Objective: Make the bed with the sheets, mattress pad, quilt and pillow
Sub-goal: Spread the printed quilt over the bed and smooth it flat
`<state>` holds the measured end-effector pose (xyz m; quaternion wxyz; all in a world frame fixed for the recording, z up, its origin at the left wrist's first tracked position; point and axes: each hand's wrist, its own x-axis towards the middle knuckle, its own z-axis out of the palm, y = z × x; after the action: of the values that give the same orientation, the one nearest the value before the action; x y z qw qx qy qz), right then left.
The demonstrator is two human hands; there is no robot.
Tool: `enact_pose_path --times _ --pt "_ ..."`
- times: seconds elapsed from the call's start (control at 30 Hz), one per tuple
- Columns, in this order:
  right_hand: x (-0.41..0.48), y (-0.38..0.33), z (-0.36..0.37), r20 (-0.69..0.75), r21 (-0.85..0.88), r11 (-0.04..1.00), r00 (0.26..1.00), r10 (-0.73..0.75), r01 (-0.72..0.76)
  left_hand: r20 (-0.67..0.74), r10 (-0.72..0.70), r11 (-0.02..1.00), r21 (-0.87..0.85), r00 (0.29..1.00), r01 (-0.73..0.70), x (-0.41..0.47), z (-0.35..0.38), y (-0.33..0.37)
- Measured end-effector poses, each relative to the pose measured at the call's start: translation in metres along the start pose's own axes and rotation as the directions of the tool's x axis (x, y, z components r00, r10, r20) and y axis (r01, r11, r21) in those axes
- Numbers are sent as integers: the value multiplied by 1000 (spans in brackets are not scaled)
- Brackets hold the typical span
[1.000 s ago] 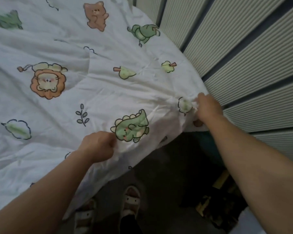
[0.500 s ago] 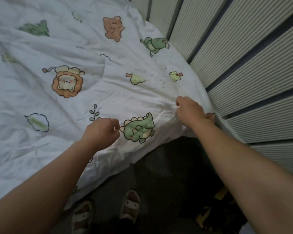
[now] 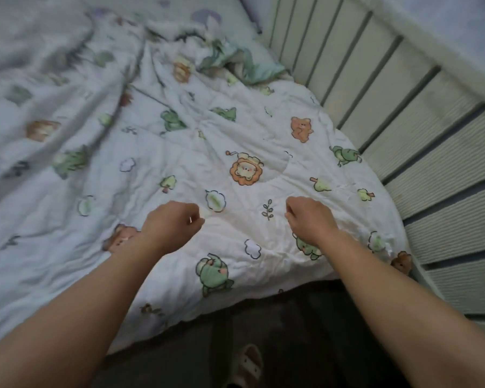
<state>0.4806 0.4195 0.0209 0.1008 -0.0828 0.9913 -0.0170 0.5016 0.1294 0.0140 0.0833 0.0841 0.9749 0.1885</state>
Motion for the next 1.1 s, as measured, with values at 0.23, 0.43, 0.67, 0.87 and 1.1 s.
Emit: enact_pose_path --times 0.23,0.43,0.67,0.87,1.1 --pt "-68 -198 -107 -120 80 984 981 -150 160 -186 -24 995 86 982 41 -171 -165 -92" --pt "-117 -347 -171 -177 73 944 936 -305 322 -325 -118 983 97 938 157 -324 -274 -162" --pt "-125 -470 -212 -189 17 885 871 -453 464 -414 -301 938 37 859 346 -430 -336 -244" --pt "-90 -582 -226 -164 -22 815 803 -574 578 -426 -410 897 -32 806 440 -459 -366 -316" --pt "-30 -702 -226 -143 4 765 758 -637 644 -428 -471 868 -69 771 491 -440 -409 -406"
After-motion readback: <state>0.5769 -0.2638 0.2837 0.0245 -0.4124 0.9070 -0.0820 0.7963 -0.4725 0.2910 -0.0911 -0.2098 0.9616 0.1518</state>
